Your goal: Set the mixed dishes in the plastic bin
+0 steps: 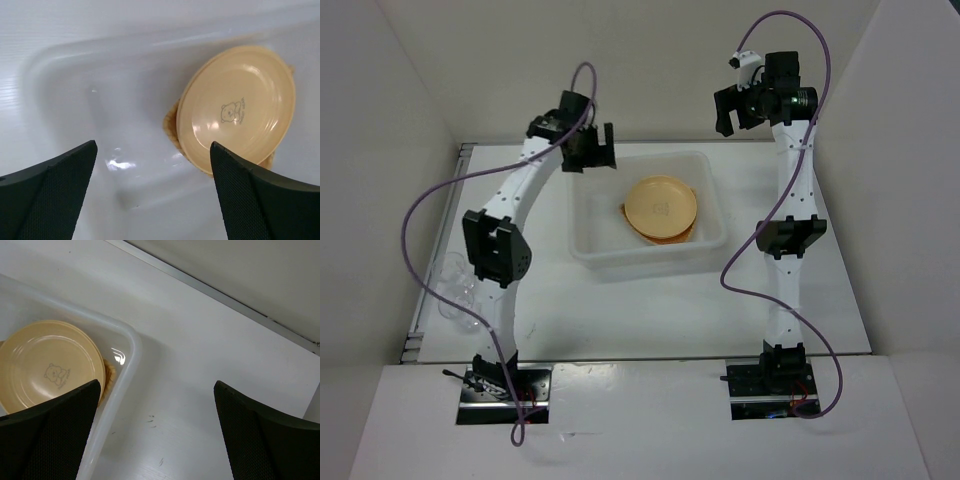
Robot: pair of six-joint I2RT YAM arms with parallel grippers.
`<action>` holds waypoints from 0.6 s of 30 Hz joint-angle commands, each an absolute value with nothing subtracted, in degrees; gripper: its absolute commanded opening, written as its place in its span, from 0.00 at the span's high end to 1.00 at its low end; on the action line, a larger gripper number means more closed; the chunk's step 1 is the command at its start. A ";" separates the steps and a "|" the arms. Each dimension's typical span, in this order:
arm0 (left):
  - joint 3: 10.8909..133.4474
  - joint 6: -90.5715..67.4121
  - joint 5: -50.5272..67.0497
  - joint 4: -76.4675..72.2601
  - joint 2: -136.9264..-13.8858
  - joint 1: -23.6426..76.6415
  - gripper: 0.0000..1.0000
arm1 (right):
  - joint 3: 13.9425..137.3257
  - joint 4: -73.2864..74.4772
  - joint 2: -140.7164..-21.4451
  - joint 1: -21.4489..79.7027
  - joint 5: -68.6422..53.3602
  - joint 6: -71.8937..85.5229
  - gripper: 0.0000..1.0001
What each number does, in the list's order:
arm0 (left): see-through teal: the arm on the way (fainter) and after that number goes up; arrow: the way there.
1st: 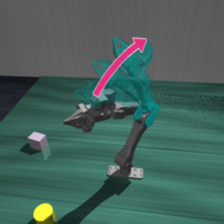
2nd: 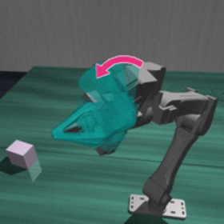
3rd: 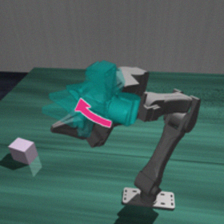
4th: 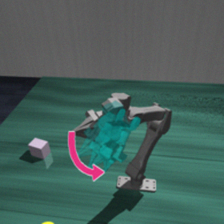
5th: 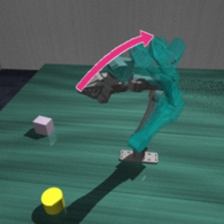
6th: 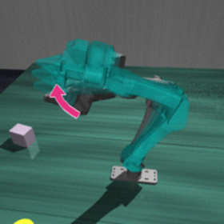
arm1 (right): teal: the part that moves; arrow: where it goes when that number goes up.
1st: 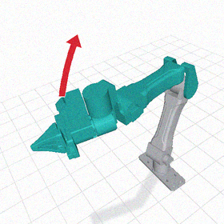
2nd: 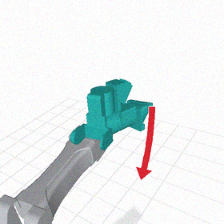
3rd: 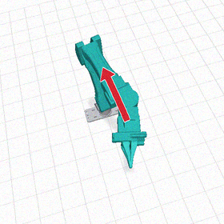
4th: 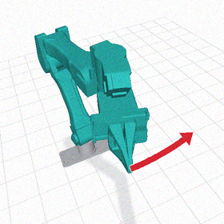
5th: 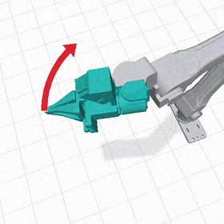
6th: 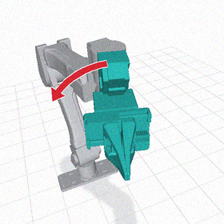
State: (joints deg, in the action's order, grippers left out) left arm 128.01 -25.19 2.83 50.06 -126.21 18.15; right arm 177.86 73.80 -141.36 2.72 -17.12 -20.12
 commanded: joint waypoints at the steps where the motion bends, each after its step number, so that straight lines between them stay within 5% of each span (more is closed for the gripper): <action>1: 132.89 -28.45 -11.15 58.77 -115.58 11.62 0.00 | 179.65 74.27 -138.87 2.98 -17.75 -19.16 0.02; 6: 117.90 -38.84 -16.08 67.59 -109.80 0.11 0.00 | 179.65 74.27 -139.39 3.60 -18.28 -19.16 0.02; 14: 82.14 -53.51 -12.48 53.62 -86.52 -10.54 0.00 | 179.65 74.27 -139.92 4.75 -18.81 -19.16 0.02; 18: 78.40 -53.53 -13.70 53.78 -85.60 -12.47 0.00 | 179.65 74.27 -140.45 4.75 -18.81 -19.16 0.02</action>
